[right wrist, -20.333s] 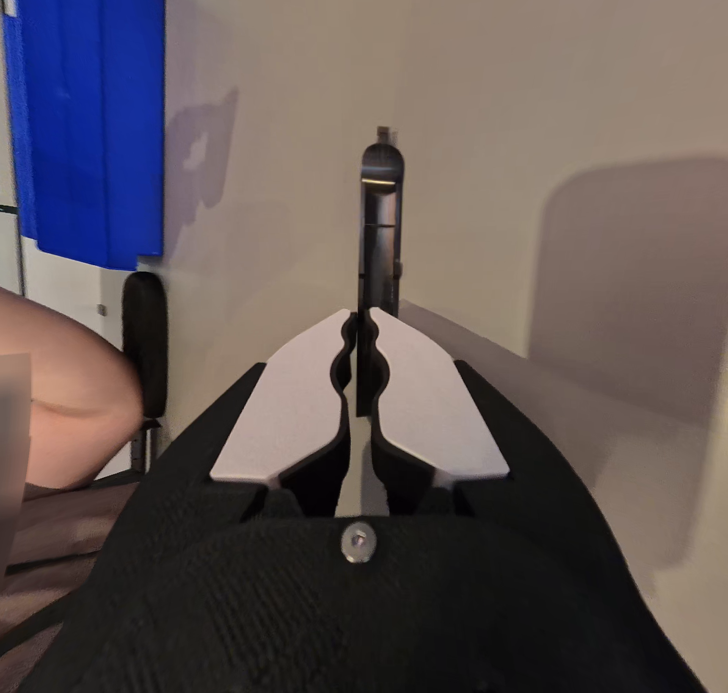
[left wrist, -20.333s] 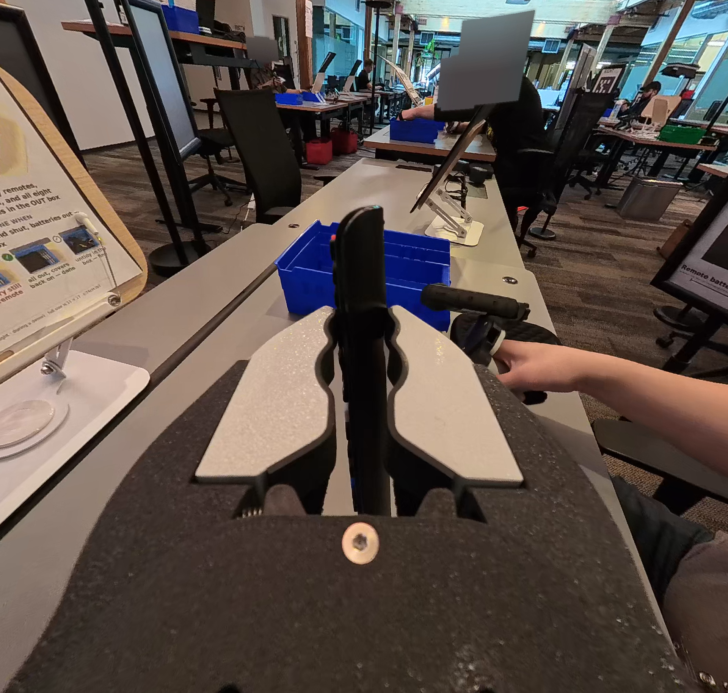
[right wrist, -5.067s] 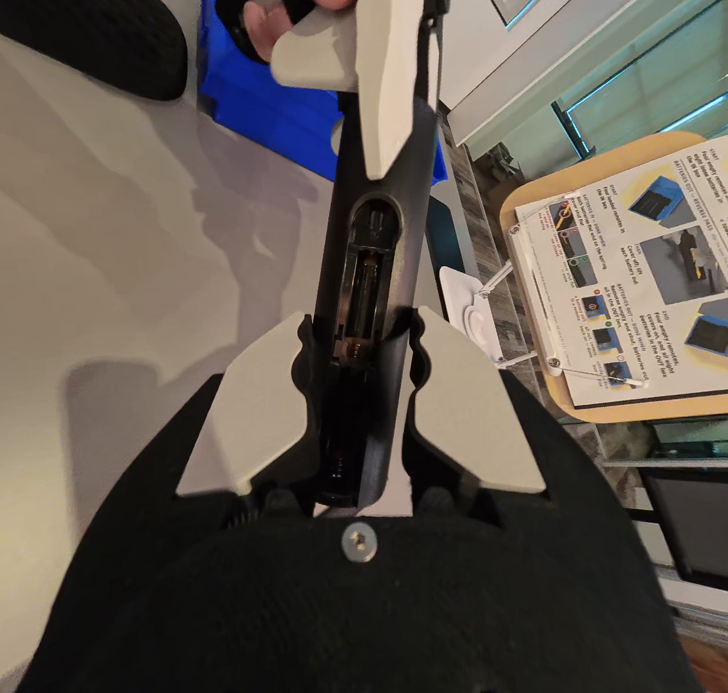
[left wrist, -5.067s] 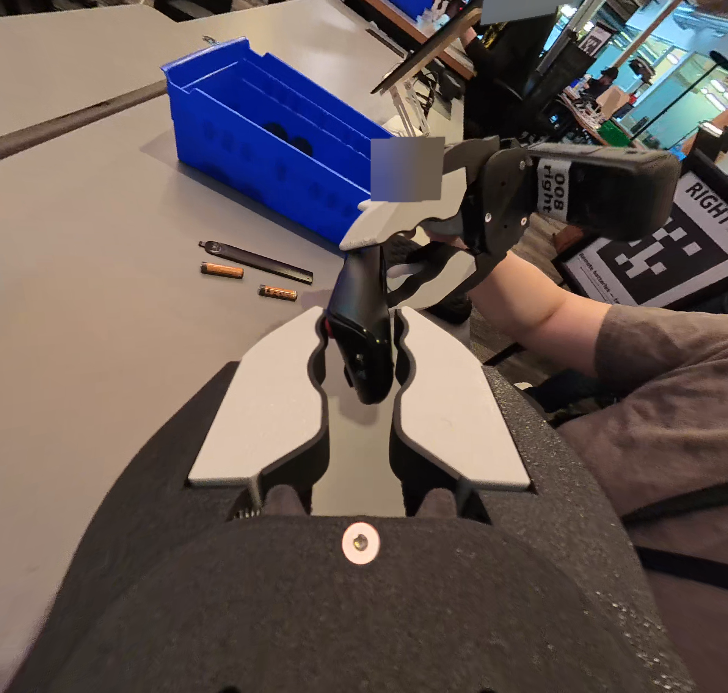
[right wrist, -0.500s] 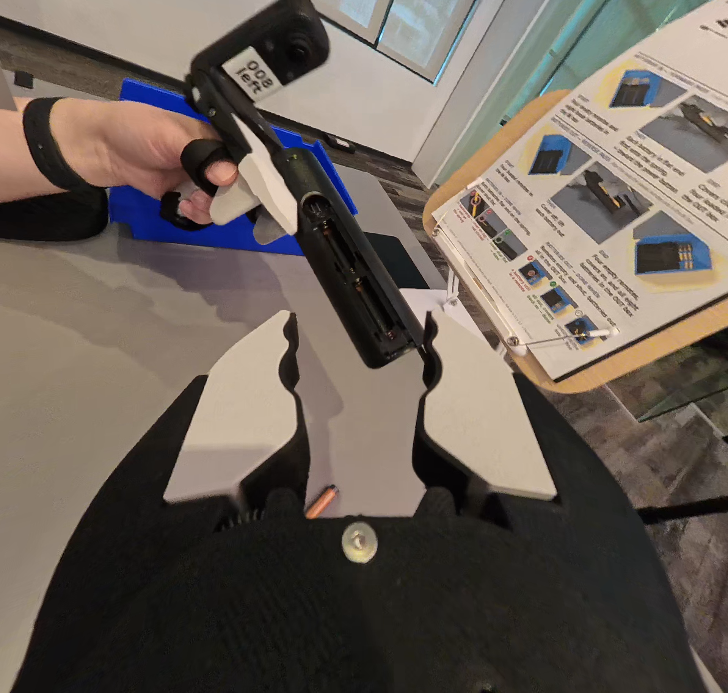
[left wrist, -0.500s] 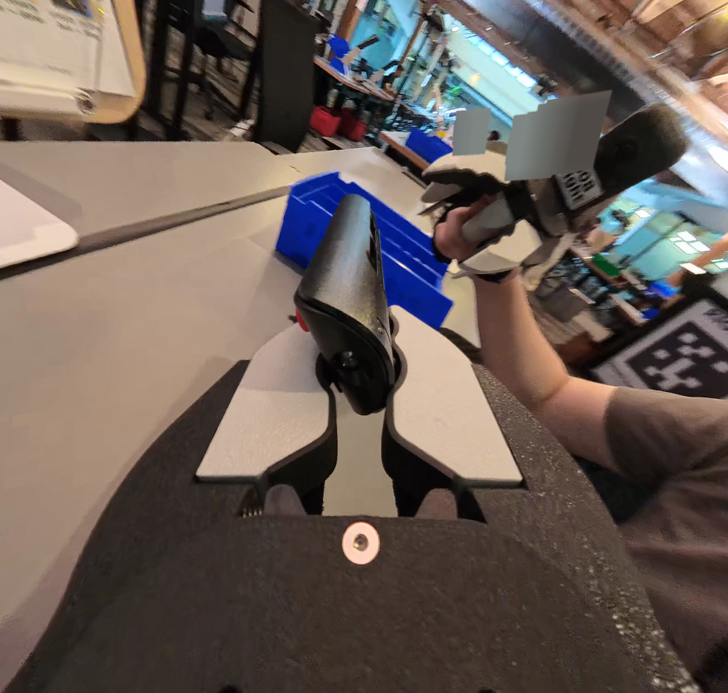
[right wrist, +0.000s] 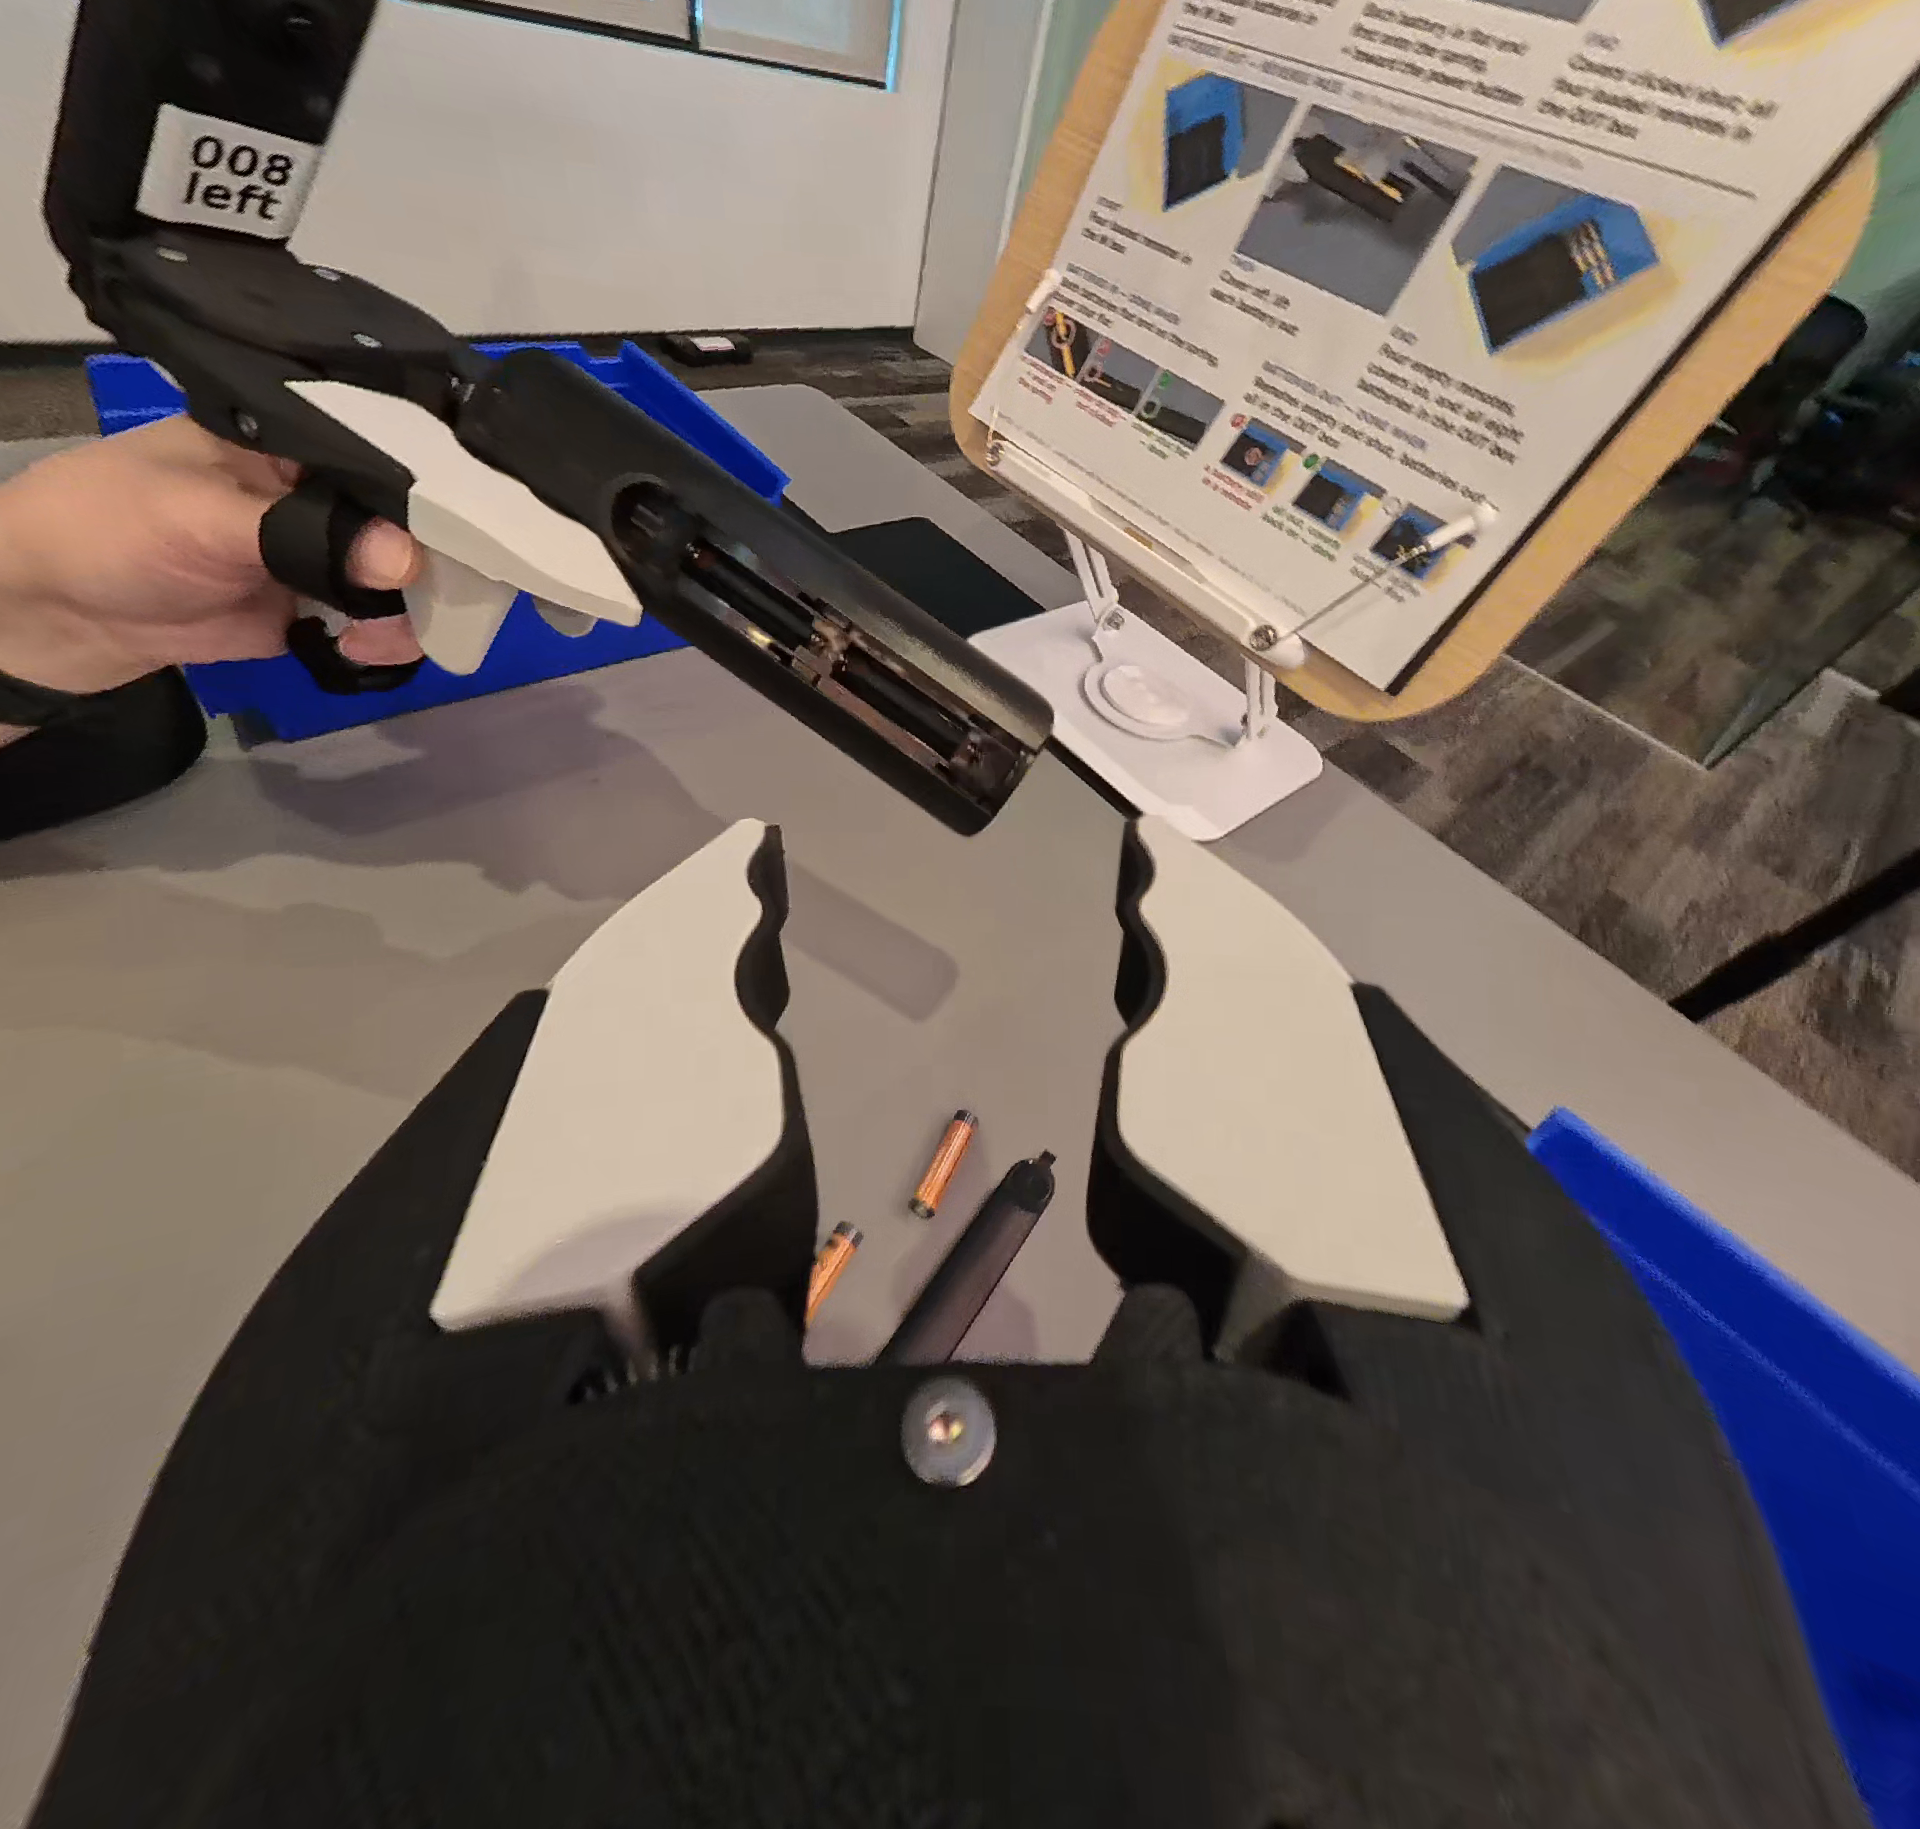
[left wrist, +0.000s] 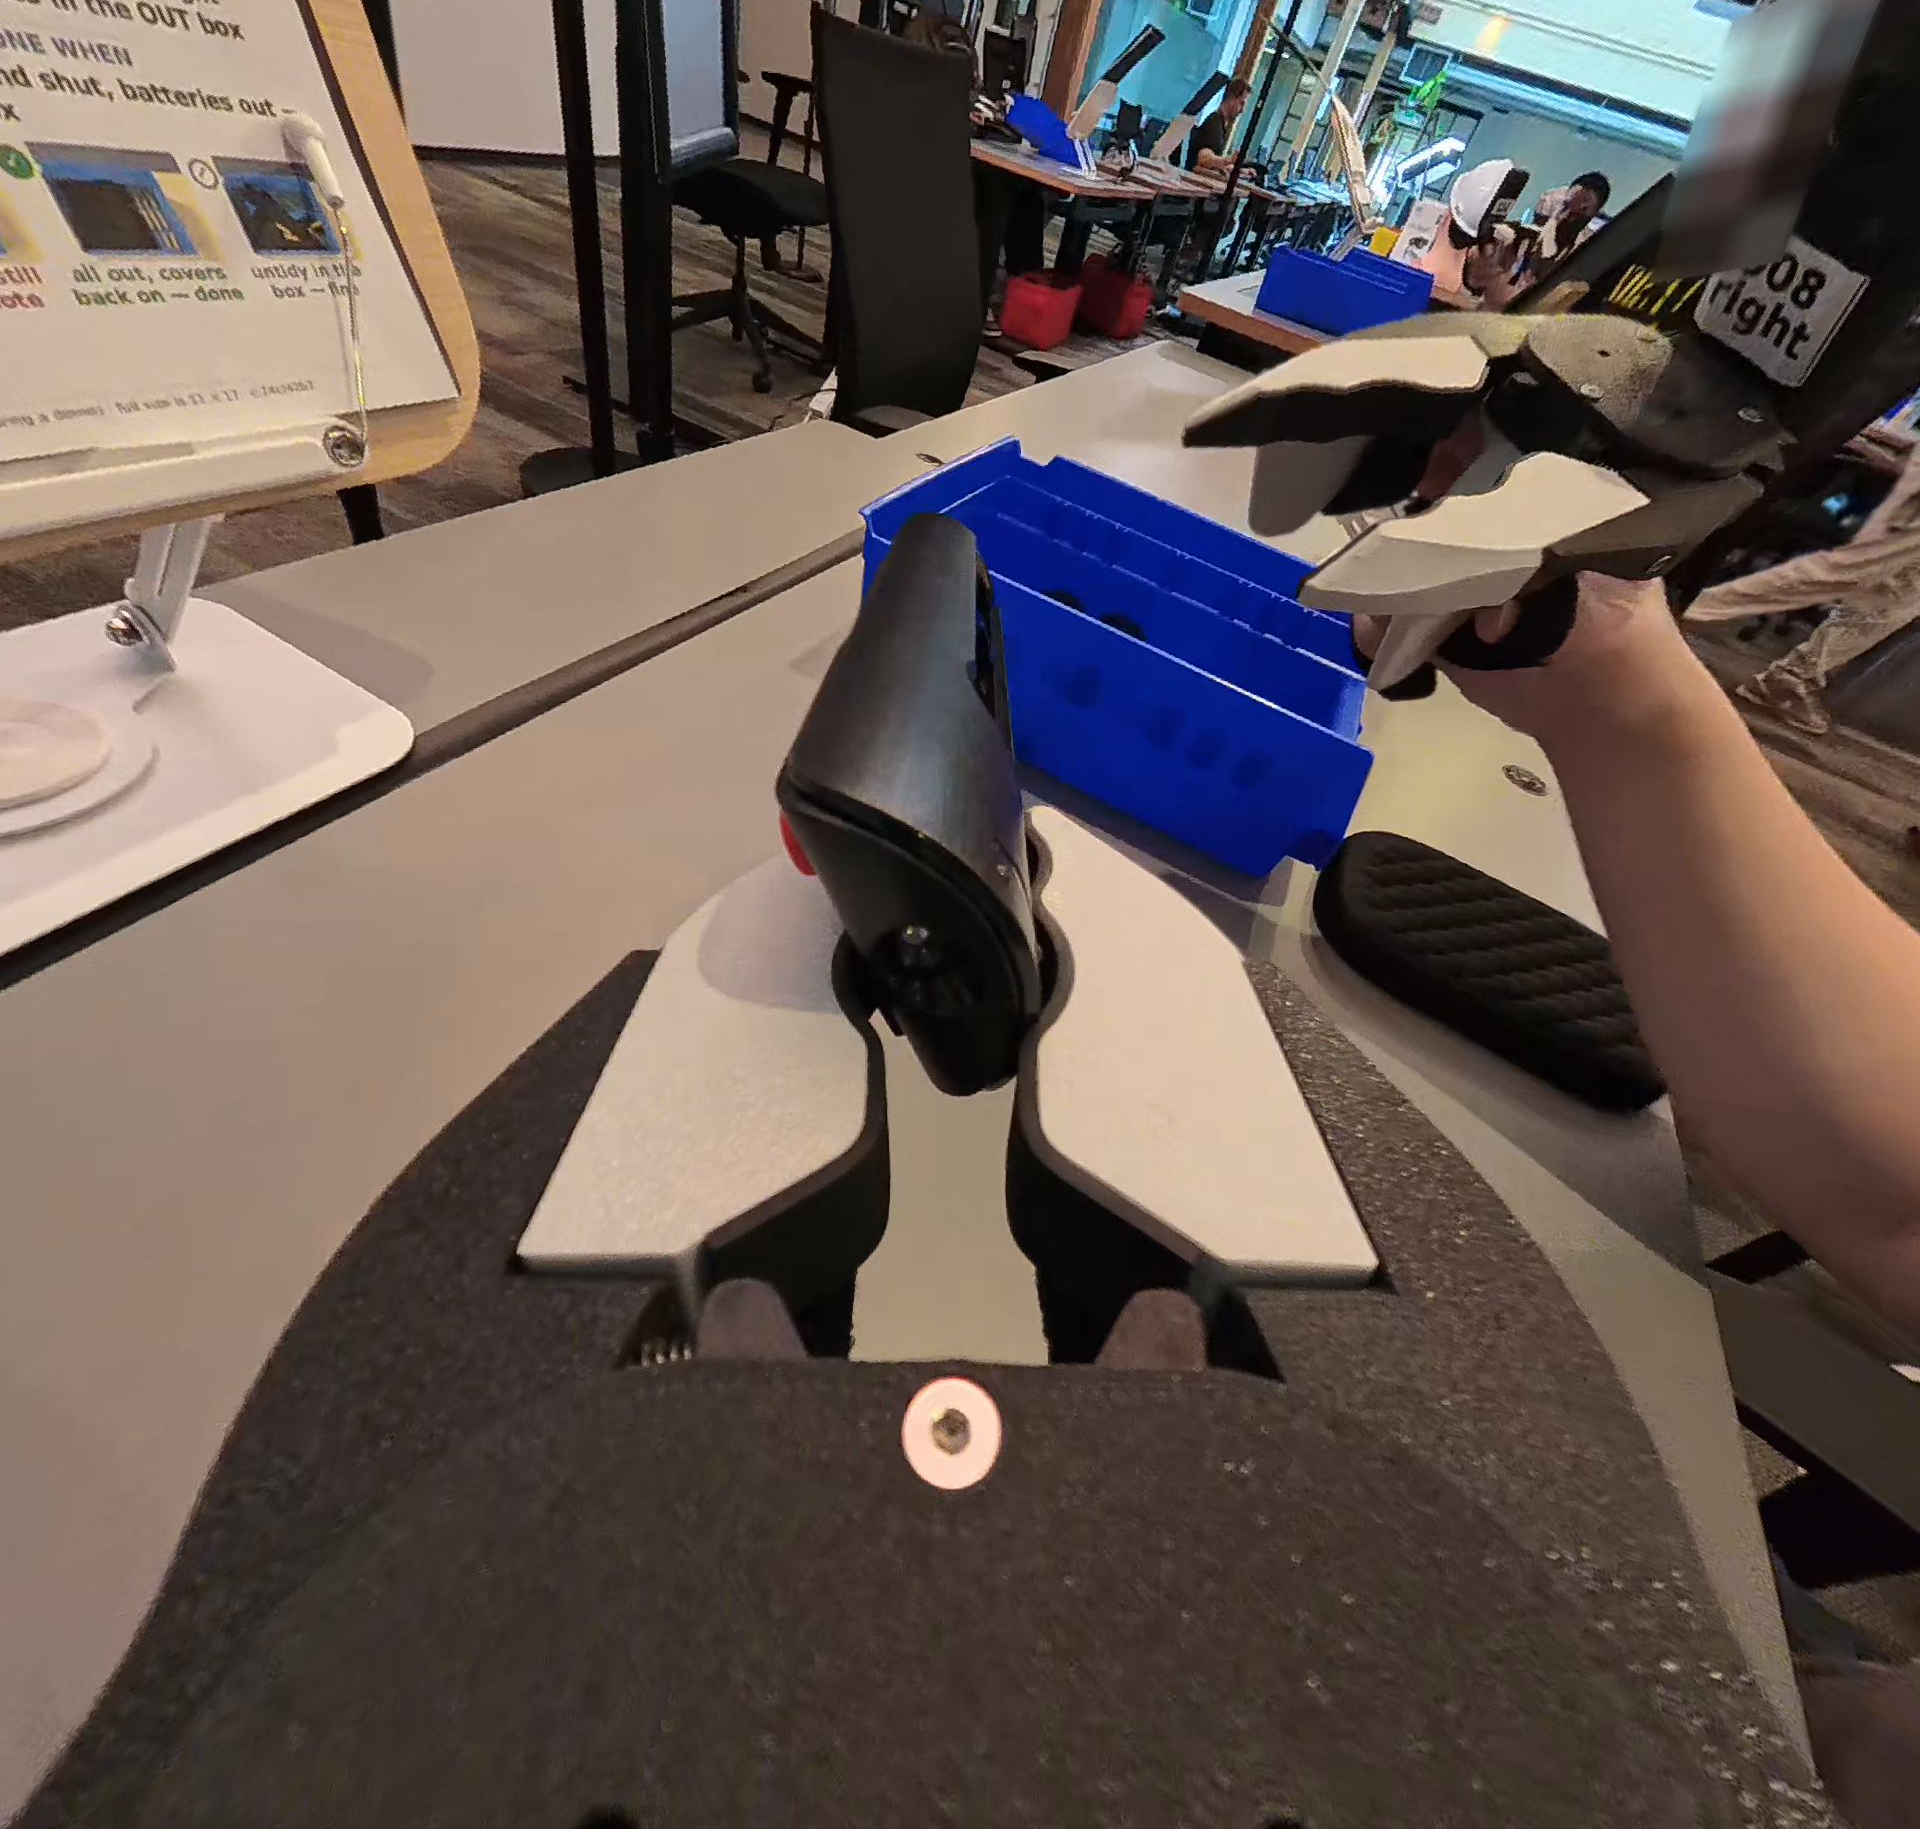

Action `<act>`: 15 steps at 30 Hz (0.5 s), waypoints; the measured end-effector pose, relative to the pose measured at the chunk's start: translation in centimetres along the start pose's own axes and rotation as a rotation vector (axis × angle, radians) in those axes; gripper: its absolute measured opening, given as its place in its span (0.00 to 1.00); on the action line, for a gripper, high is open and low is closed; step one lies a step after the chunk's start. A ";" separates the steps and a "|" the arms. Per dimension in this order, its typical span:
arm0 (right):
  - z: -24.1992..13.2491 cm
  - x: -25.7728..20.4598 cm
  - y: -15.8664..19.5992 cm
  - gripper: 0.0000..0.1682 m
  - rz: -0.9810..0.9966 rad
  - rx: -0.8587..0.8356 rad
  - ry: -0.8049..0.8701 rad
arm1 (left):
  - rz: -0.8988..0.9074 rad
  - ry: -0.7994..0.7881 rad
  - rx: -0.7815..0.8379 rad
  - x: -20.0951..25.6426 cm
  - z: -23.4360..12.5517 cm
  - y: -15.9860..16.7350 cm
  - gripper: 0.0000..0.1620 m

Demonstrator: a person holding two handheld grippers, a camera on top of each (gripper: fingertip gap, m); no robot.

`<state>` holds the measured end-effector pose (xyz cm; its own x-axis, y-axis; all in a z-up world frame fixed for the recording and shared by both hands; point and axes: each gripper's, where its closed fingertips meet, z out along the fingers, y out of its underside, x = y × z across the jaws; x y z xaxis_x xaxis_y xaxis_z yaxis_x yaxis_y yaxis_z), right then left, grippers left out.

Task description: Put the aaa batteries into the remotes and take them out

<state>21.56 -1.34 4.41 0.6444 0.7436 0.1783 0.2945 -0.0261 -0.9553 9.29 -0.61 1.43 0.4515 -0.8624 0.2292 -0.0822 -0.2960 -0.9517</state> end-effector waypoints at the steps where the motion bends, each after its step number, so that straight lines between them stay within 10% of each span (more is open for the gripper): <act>1: -0.2 0.0 0.2 0.37 0.018 -0.009 0.010 | 0.005 0.003 0.003 0.2 0.0 -0.1 0.13; 15: 0.6 -1.9 3.0 0.37 0.088 -0.120 0.050 | -0.005 0.034 0.040 1.2 -0.6 -1.2 0.13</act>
<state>20.82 -2.43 1.04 0.7048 0.7008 0.1100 0.3160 -0.1714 -0.9331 9.36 -1.54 2.99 0.4214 -0.8746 0.2398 -0.0439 -0.2838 -0.9579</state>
